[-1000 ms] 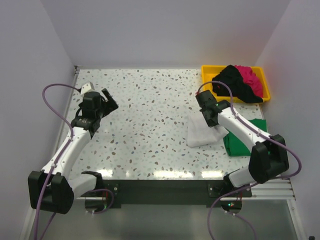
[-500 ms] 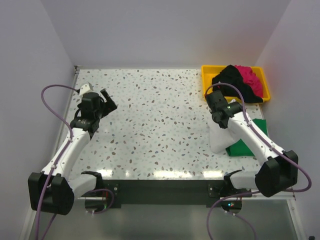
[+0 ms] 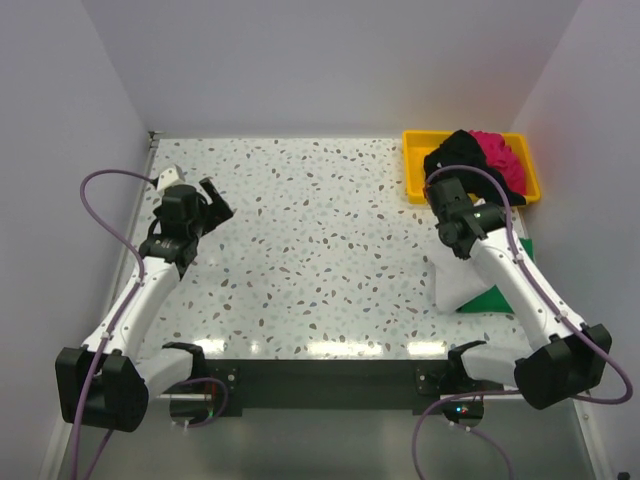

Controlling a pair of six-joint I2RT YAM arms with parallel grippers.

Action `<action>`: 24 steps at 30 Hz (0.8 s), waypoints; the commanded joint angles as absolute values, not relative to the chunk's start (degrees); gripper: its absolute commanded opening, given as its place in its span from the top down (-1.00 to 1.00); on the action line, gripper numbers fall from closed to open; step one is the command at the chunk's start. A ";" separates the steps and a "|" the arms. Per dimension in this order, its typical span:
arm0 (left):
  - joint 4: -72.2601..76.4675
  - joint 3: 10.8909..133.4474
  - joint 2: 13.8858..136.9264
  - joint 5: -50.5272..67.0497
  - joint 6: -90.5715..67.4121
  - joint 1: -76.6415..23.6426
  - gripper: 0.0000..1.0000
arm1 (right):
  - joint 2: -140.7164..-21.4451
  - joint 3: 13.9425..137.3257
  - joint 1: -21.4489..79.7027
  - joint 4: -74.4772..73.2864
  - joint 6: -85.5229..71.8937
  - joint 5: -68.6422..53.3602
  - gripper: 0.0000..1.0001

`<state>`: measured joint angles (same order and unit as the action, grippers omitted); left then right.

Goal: Fold and stack the t-shirts
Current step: Neatly place the folded tshirt to the corner

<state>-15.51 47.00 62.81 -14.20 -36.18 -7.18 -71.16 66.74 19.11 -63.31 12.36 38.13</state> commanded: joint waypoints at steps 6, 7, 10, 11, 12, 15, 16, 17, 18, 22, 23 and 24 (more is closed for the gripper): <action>-13.71 46.67 61.35 -15.73 -34.89 -6.77 -1.00 | -69.26 70.67 16.26 -64.34 15.03 40.69 1.00; -13.71 46.58 61.52 -15.73 -34.89 -6.77 -1.00 | -69.52 70.49 15.39 -64.51 15.12 40.26 1.00; -13.80 46.58 61.52 -15.91 -34.80 -6.77 -1.00 | -70.84 69.53 12.85 -63.37 16.43 40.08 1.00; -13.80 46.58 61.52 -16.08 -34.80 -6.77 -1.00 | -72.06 69.35 12.05 -62.76 16.61 40.17 1.00; -13.97 46.76 61.52 -16.26 -34.80 -6.68 -1.00 | -72.77 69.43 11.26 -62.58 16.70 40.51 1.00; -14.33 46.76 61.52 -17.22 -34.89 -6.68 -1.00 | -75.48 68.47 8.53 -59.60 18.62 42.45 1.00; -14.41 46.76 61.52 -17.31 -34.89 -6.68 -1.00 | -76.02 67.94 7.05 -58.02 19.94 42.63 1.00; -14.41 46.76 61.52 -17.49 -34.72 -6.77 -1.00 | -76.72 67.59 6.25 -55.31 20.56 42.37 1.00; -14.50 46.76 61.61 -17.49 -34.80 -6.77 -1.00 | -78.47 66.72 5.72 -54.15 21.09 42.89 1.00; -14.41 46.58 61.44 -17.58 -34.80 -6.68 -1.00 | -82.87 64.69 3.61 -48.26 24.60 45.18 1.00; -14.15 46.50 61.52 -17.58 -34.72 -6.77 -1.00 | -83.58 64.60 2.99 -46.77 24.70 44.48 1.00; -14.06 46.49 61.52 -17.58 -34.80 -6.68 -1.00 | -85.32 64.69 1.60 -45.89 24.26 44.30 1.00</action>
